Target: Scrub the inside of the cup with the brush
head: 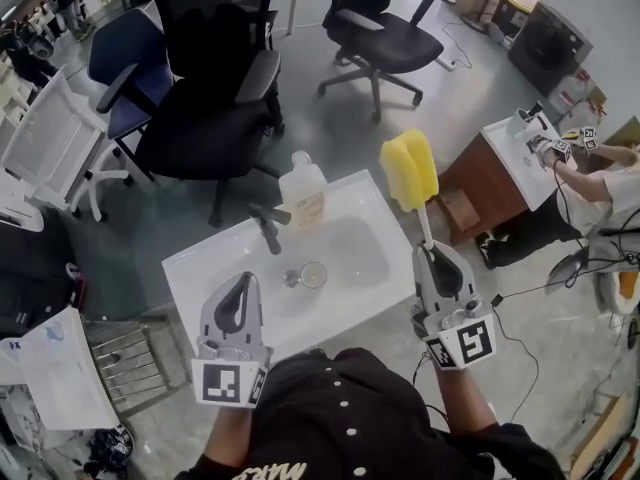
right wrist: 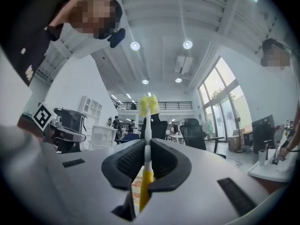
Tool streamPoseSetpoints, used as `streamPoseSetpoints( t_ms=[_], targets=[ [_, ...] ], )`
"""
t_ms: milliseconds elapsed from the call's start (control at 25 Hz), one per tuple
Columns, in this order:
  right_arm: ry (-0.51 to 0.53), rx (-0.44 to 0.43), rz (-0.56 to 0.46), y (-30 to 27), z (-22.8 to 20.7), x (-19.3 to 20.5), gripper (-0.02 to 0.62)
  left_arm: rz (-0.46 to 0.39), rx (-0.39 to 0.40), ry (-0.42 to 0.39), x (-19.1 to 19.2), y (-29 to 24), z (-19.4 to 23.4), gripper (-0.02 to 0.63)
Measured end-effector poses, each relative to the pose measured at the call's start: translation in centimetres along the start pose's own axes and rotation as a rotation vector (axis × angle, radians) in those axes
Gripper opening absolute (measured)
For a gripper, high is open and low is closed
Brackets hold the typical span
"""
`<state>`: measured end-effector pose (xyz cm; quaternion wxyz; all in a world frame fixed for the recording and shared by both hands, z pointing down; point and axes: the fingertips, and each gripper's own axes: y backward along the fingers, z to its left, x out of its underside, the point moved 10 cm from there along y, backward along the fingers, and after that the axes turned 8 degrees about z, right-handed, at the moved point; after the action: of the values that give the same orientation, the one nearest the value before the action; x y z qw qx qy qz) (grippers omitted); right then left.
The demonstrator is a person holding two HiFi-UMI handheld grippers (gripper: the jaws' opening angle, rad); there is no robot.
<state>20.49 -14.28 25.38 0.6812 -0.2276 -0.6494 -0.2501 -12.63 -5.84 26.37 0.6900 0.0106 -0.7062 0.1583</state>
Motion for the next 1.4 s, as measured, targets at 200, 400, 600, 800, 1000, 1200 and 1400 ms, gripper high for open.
streamPoseSetpoints(
  t_ms=[200,400,600,800,1000,1200,1400],
  targets=[
    [0.179,-0.168,-0.042,-2.9,-0.9,-0.1,0.041,0.018,0.178,-0.059,1.0,-3.2,0.8,0.028],
    [0.427,-0.432,0.098,-4.0,-3.0,1.9,0.041,0.090,0.281,-0.078,5.5,-4.8,0.0,0.032],
    [0.691,-0.675,0.357,-6.2,-4.4,5.2,0.041,0.102,0.416,-0.226,10.1,-7.4,-2.0,0.146],
    [0.958,-0.845,0.617,-9.9,-4.1,9.4,0.041,0.357,0.414,-0.187,17.8,-10.1,-1.2,0.224],
    [1.104,-1.016,0.803,-13.8,-1.5,14.5,0.041,0.521,0.445,-0.288,26.3,-13.0,-0.8,0.247],
    [1.223,-1.133,0.903,-16.8,1.1,19.1,0.041,0.653,0.522,-0.311,31.9,-15.4,-0.9,0.253],
    [1.390,-1.179,0.947,-19.3,3.0,21.4,0.041,0.696,0.551,-0.304,35.3,-17.4,-0.8,0.219]
  ],
)
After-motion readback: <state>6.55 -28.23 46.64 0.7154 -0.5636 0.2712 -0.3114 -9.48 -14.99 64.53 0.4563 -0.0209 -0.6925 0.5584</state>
